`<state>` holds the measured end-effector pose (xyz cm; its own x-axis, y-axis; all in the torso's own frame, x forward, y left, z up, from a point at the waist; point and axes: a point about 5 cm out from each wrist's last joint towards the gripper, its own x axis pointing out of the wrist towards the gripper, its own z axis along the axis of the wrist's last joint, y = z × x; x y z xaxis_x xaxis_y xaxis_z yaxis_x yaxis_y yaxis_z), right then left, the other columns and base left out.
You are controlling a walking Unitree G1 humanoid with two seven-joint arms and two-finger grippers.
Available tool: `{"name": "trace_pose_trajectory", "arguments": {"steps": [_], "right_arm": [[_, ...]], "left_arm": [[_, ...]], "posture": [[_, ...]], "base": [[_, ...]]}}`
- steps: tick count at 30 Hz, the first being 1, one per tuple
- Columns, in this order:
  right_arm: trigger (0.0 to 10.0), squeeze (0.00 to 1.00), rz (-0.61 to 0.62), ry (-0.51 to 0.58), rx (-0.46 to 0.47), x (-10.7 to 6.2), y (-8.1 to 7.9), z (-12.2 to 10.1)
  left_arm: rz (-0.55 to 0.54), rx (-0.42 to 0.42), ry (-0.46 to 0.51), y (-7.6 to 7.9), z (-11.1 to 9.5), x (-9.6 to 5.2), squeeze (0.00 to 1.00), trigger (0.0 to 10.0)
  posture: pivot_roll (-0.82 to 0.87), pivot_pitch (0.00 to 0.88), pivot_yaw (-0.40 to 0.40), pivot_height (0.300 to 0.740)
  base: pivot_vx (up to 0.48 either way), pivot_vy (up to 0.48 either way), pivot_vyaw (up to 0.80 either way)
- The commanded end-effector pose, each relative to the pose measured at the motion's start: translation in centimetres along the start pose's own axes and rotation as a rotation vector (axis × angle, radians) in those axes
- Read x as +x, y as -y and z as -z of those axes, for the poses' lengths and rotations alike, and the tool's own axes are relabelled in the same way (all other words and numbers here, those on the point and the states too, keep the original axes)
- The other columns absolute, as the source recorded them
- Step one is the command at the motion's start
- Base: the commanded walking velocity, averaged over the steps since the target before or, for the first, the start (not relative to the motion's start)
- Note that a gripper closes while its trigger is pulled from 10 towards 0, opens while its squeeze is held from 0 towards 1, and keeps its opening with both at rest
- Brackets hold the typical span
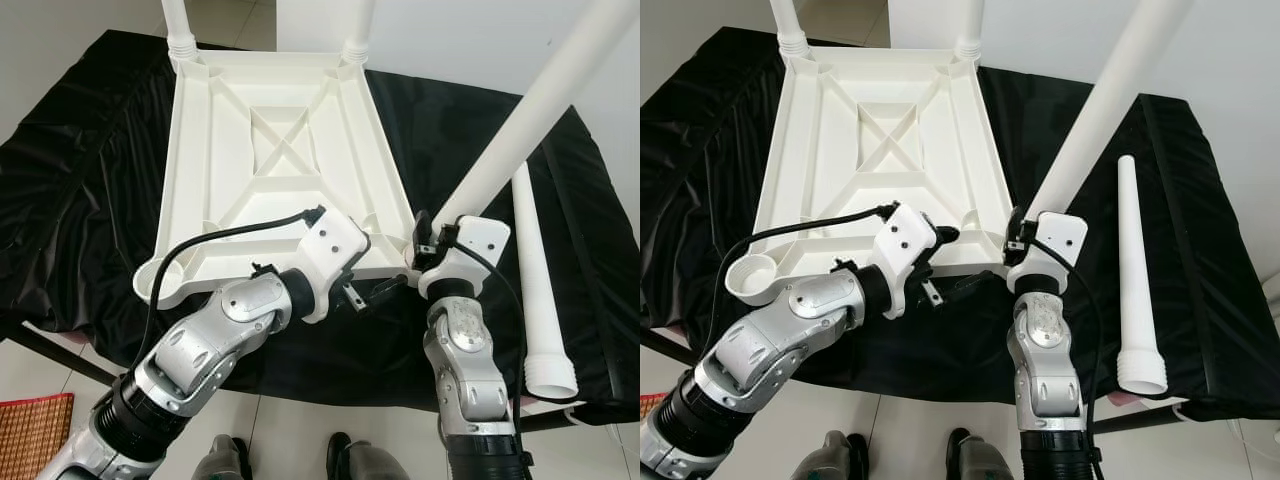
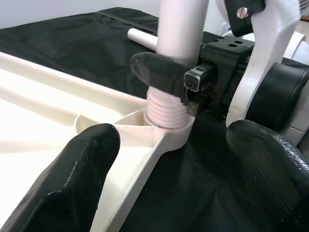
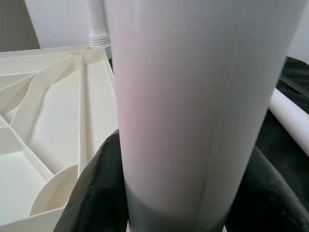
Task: Building children table
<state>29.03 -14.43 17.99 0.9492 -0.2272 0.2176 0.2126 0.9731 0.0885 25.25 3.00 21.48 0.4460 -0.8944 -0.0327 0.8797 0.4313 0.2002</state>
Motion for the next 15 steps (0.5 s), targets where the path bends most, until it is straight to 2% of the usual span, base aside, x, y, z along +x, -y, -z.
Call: {"name": "trace_pose_trajectory", "arguments": {"steps": [1, 6, 15], "right_arm": [[10.0, 0.0, 0.093, -0.137, -0.034, -0.2, 1.4, 2.7], [10.0, 0.0, 0.195, -0.151, -0.05, 0.4, 0.2, 2.9], [10.0, 0.0, 0.22, -0.164, -0.068, 0.9, -0.7, 3.3]], "left_arm": [[0.097, 0.011, 0.02, 0.8, -0.6, 0.0, 0.0, 10.0], [0.087, 0.013, 0.023, 0.7, -0.7, 0.0, 0.0, 10.0], [0.079, 0.011, 0.031, 0.6, -0.7, 0.1, 0.0, 10.0]], "posture": [[0.09, 0.211, -0.03, 0.74], [0.1, 0.204, -0.034, 0.74], [0.09, 0.2, -0.039, 0.74]], "base": [[0.0, 0.0, 0.0], [0.0, 0.0, 0.0], [0.0, 0.0, 0.0]]}}
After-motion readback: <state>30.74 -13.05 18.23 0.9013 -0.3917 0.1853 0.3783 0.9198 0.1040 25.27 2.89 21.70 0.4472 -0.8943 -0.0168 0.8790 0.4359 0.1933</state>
